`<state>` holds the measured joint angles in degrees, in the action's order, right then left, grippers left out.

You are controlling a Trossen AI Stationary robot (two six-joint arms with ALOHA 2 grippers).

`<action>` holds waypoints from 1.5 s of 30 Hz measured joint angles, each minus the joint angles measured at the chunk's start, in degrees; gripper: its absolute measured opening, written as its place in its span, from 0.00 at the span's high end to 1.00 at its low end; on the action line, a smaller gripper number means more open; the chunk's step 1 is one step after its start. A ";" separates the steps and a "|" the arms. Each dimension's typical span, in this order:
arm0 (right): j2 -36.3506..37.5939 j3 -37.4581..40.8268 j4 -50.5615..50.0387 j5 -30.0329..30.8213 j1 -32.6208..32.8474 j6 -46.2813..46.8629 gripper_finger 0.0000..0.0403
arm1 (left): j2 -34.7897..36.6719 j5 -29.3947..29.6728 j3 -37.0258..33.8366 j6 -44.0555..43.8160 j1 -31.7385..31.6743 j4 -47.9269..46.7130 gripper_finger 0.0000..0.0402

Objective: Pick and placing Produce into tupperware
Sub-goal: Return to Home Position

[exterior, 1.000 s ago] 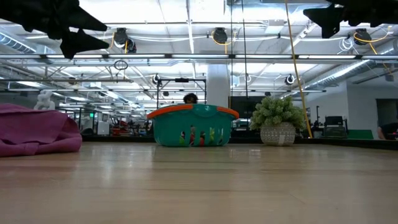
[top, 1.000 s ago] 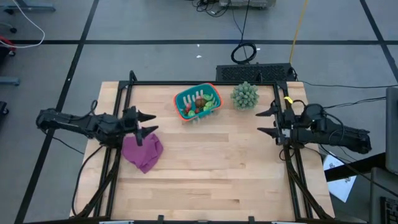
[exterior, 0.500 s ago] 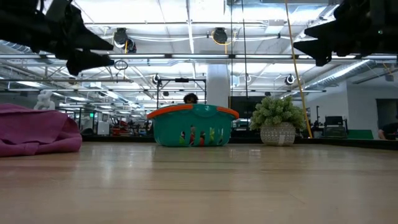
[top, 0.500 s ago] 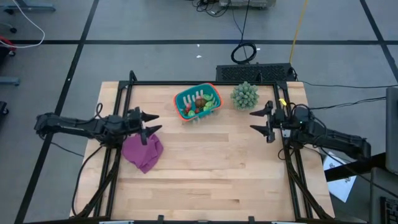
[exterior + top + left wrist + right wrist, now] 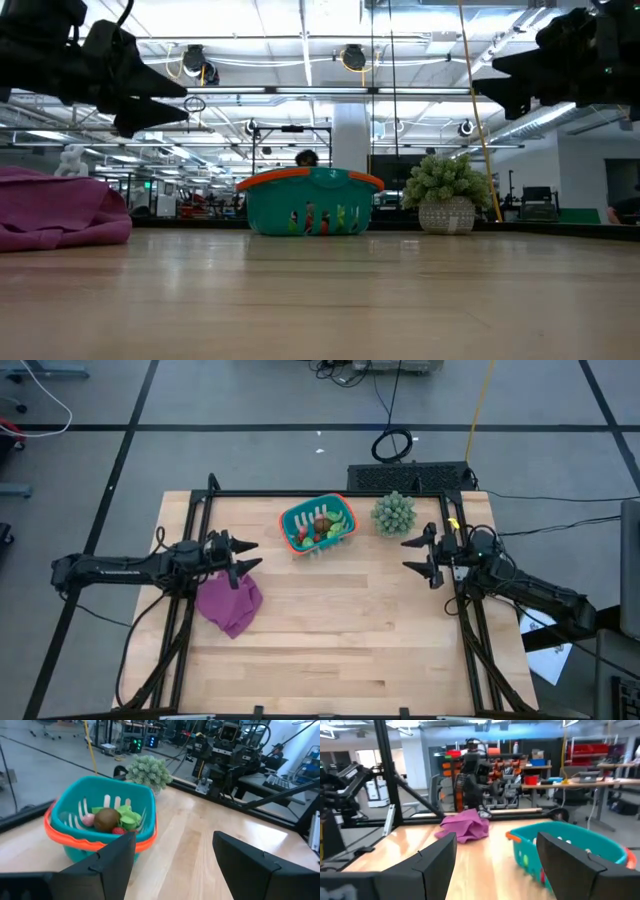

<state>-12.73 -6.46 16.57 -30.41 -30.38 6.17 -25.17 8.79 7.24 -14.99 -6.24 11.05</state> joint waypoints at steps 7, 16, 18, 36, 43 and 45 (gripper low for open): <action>-0.07 3.63 14.53 -5.19 -0.26 3.44 0.34 | -0.04 -0.87 -1.90 -2.79 2.09 1.95 0.33; -0.79 5.43 21.21 -5.66 0.88 6.62 0.34 | -0.43 4.90 -4.54 -3.12 8.81 7.04 0.33; -1.91 5.47 20.76 -5.46 1.53 6.53 0.34 | -0.76 5.92 -4.54 -2.76 9.95 6.89 0.33; -9.81 5.62 25.31 -1.05 6.61 4.05 0.34 | -3.82 12.88 -4.54 -3.11 14.04 5.45 0.33; -9.77 5.62 24.30 -1.08 5.34 3.71 0.34 | -3.80 16.61 -4.52 -3.12 13.14 5.08 0.33; -9.79 5.62 22.26 -1.08 4.65 2.83 0.34 | -3.80 16.55 -4.52 -2.87 12.41 5.67 0.33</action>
<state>-22.52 -0.84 38.83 -31.49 -25.74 9.00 -28.97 25.35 2.72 -17.85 6.17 16.72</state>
